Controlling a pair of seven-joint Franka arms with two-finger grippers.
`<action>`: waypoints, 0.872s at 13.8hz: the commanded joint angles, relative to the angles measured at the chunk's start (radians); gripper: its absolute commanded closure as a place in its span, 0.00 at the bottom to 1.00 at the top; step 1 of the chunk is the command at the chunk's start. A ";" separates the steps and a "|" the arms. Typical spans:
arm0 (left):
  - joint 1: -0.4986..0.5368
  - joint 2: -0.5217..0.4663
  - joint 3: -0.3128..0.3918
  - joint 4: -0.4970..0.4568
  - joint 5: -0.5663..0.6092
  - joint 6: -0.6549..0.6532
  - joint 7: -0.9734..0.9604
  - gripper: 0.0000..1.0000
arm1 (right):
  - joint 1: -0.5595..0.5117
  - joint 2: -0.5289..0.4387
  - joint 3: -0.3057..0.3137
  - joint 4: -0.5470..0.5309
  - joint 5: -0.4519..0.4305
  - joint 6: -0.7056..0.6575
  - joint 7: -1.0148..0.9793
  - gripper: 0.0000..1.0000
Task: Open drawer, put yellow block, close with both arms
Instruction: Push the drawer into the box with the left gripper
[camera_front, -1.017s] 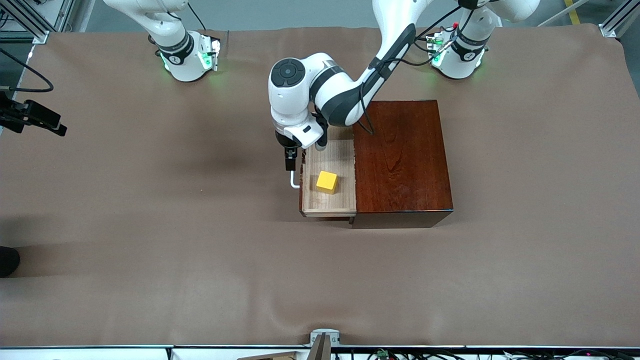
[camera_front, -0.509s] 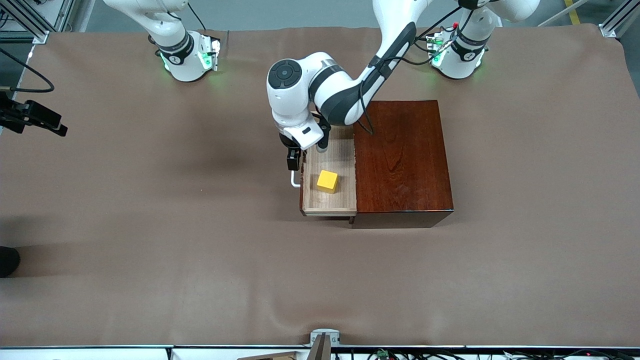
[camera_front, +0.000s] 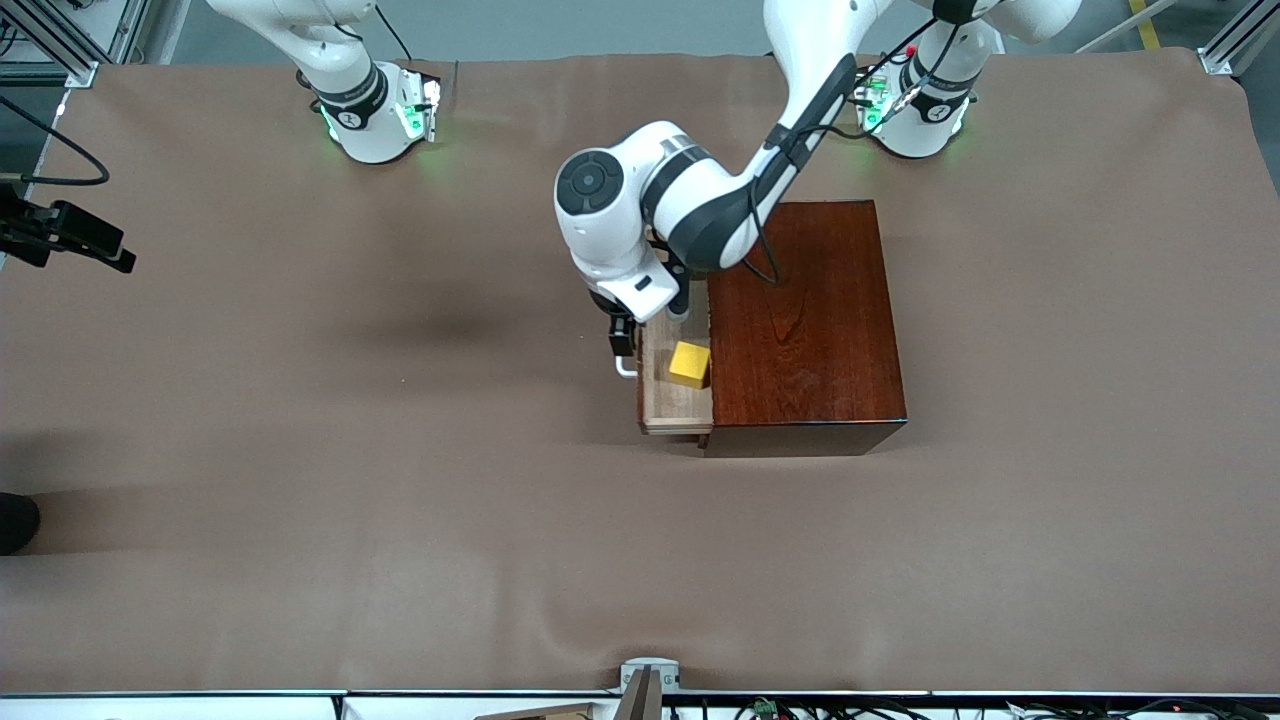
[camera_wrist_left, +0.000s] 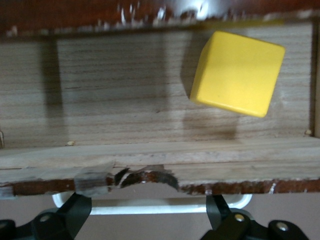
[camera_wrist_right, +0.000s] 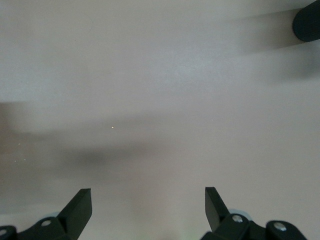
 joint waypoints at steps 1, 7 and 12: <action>0.035 -0.016 0.022 -0.003 0.034 -0.079 0.029 0.00 | -0.012 0.002 0.012 0.007 -0.016 -0.003 0.000 0.00; 0.041 -0.017 0.083 -0.003 0.044 -0.154 0.023 0.00 | -0.012 0.000 0.012 0.007 -0.016 -0.004 0.000 0.00; 0.037 -0.017 0.118 -0.003 0.046 -0.189 0.021 0.00 | -0.012 0.002 0.013 0.007 -0.016 -0.004 0.000 0.00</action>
